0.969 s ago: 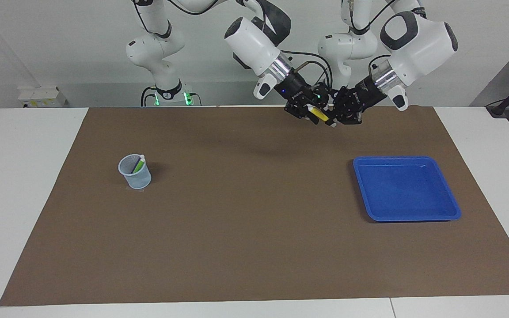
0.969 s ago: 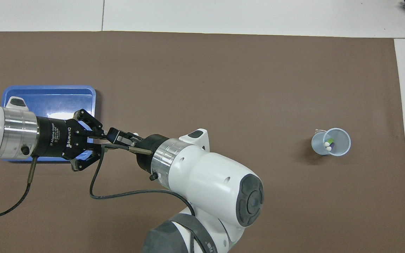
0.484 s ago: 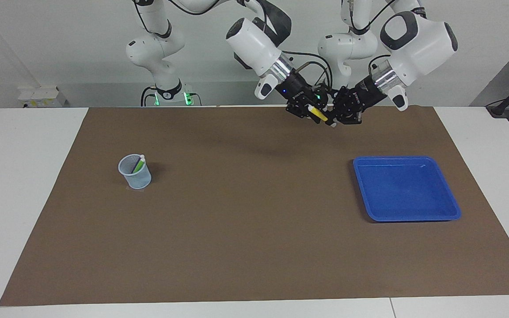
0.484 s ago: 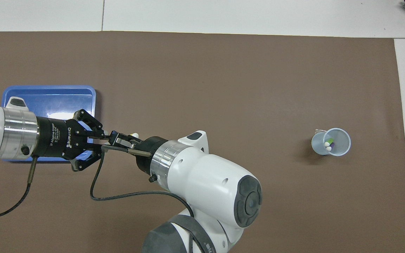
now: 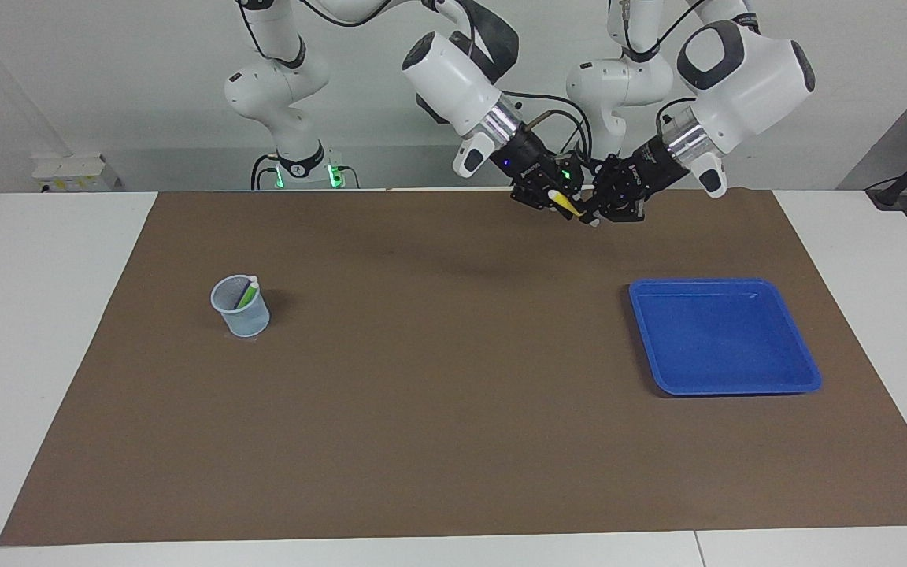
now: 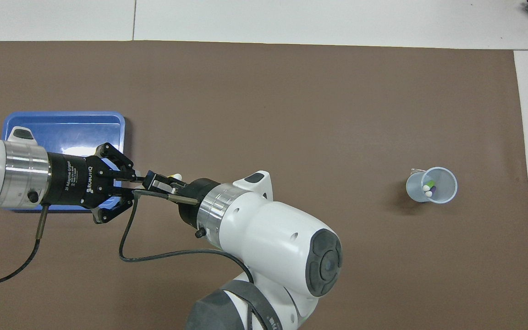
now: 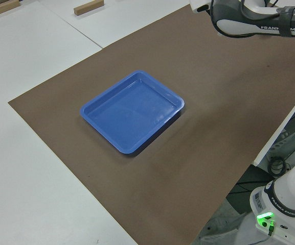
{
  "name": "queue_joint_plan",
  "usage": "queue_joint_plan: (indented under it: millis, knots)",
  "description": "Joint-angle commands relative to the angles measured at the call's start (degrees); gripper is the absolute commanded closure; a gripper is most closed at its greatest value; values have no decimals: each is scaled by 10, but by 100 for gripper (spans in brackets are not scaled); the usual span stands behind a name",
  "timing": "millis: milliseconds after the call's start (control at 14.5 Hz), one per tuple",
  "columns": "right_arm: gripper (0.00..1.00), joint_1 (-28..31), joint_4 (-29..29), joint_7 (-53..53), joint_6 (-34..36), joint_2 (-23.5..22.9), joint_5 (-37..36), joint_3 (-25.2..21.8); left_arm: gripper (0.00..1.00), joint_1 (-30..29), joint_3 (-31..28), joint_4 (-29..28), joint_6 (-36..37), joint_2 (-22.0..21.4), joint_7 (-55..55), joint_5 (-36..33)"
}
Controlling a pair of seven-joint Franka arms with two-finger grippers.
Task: Transfer and insert pens with both arms
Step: 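Grasp the yellow pen tip with the right gripper, open the left gripper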
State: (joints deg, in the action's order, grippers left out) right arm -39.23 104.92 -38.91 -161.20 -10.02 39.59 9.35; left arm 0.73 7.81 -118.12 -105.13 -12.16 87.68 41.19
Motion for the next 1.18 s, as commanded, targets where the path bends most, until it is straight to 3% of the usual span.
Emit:
queue_joint_plan:
  millis: [0, 346, 415, 484, 623, 900, 1107]
  knots:
    - [100, 2, 17, 2, -6, 13, 2, 1, 100, 10, -6, -19, -10, -22, 7, 9]
    - [100, 6, 17, 4, -5, 13, 2, 1, 100, 15, -6, -19, -9, -23, 0, 6]
    - [100, 6, 17, 4, -4, 13, 2, 1, 67, 18, -6, -19, -10, -22, -8, 5]
    - [100, 6, 17, 4, -4, 12, 2, 1, 55, 18, -6, -19, -13, -23, -12, 6]
    - [100, 7, 18, 10, 0, 13, 2, -2, 41, 18, -6, -19, -14, -23, -12, 6]
    - [100, 34, 55, 90, 48, 48, 2, -3, 39, 18, -6, -19, -12, -24, -13, 5]
    - [100, 88, 67, 172, 139, 83, 0, -4, 40, 16, -7, -28, -7, -29, -82, -5]
